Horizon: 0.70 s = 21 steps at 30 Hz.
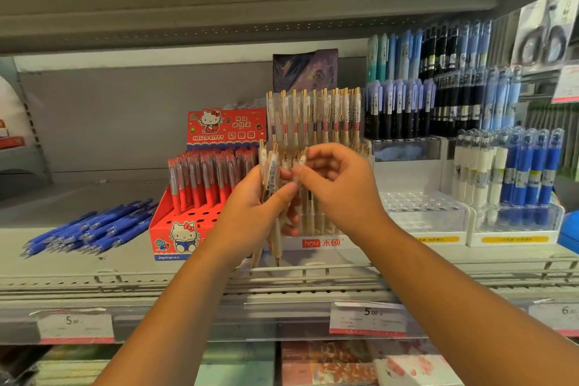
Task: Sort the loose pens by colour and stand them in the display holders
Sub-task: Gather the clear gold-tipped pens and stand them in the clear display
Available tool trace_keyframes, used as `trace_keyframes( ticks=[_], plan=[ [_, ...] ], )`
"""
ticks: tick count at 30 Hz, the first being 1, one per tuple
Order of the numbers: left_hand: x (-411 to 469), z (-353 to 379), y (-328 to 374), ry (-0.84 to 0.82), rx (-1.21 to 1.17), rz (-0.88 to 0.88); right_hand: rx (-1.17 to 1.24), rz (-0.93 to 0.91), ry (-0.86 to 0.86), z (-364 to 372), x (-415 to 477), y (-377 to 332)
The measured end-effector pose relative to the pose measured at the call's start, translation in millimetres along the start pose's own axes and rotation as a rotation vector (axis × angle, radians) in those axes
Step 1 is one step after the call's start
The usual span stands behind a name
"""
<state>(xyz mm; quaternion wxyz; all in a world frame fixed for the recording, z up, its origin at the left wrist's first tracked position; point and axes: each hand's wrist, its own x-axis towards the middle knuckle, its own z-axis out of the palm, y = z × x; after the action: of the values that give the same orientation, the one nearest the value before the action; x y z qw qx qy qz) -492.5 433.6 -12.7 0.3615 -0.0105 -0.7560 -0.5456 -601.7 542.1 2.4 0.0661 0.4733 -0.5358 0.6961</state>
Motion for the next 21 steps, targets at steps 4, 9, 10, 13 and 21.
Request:
trace_keyframes(
  ticks=[4, 9, 10, 13, 21],
  plan=[
    [1, -1, 1, 0.064, -0.110, -0.051, 0.064, 0.033, 0.100, -3, 2, -2],
    [4, -4, 3, 0.161, -0.159, -0.066, 0.122, 0.000, 0.179, -7, 4, -5],
    [4, -5, 3, 0.189, -0.176, -0.069, 0.116, -0.011, 0.198, -8, 4, -6],
    [5, -8, 2, 0.246, -0.167, -0.058, 0.042, -0.050, 0.264, -16, 8, -6],
    [2, -10, 1, 0.269, -0.051, -0.024, -0.154, -0.018, 0.309, -25, 13, 3]
  ],
)
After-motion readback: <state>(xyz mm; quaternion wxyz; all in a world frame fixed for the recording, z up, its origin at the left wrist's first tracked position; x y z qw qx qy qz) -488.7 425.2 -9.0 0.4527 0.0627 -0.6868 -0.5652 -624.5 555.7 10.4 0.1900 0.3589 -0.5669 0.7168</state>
